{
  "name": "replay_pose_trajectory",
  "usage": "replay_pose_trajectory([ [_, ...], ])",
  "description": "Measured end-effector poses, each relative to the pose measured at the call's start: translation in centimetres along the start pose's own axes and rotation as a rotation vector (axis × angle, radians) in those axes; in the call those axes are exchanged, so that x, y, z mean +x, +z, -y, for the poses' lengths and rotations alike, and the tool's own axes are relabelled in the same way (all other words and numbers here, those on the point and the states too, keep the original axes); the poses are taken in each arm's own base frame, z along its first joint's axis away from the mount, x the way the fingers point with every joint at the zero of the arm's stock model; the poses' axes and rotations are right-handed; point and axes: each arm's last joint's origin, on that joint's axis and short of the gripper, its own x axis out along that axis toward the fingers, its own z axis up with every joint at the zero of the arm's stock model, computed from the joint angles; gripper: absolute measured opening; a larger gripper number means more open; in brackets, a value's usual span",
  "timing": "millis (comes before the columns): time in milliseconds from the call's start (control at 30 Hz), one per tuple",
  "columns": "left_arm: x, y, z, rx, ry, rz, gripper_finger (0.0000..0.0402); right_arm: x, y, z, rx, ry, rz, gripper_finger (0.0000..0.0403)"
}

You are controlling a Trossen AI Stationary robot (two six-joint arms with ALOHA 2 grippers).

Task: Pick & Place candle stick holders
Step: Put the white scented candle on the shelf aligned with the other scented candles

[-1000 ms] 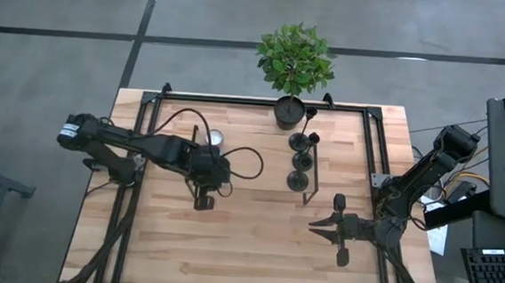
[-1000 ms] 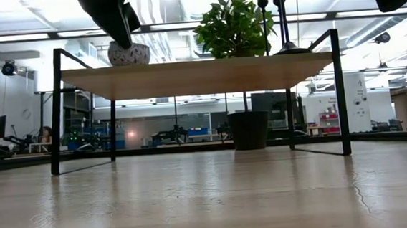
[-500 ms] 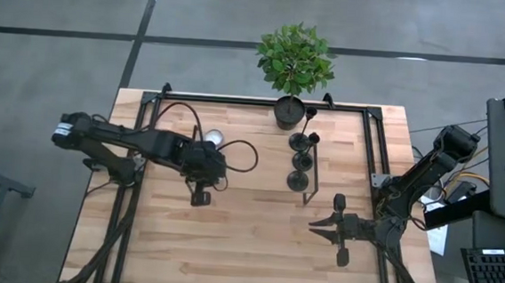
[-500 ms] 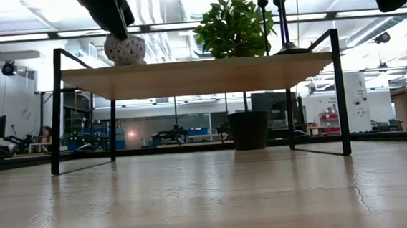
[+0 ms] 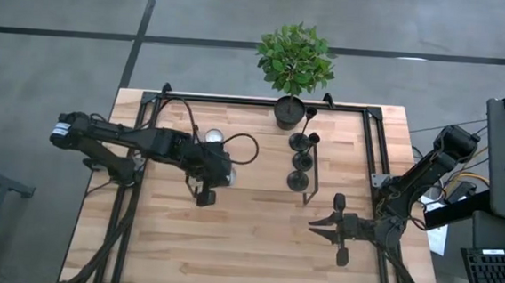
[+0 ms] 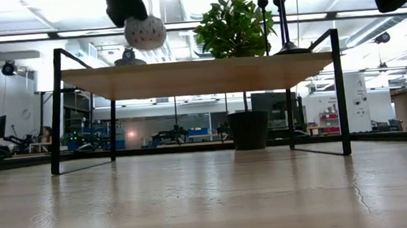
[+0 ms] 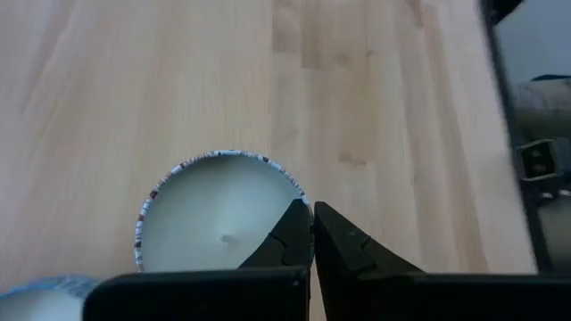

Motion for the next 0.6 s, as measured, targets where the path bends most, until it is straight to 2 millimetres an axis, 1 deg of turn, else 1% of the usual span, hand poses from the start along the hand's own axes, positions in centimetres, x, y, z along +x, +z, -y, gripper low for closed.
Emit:
replay_pose_trajectory([
  [167, 1.1, -0.9, -0.3, -0.022, -0.009, -0.054, 0.0, 0.0, 0.0, 0.0, 0.005, 0.0, 0.0, 0.0052],
  [367, 1.6, -2.3, -0.6, -0.066, -0.016, -0.093, 0.0, 0.0, 0.0, 0.0, 0.006, 0.001, -0.001, 0.0052],
  [600, 0.0, -3.7, -0.7, -0.114, -0.019, -0.046, 0.0, 0.0, -0.1, 0.0, 0.005, 0.001, -0.002, 0.0052],
])
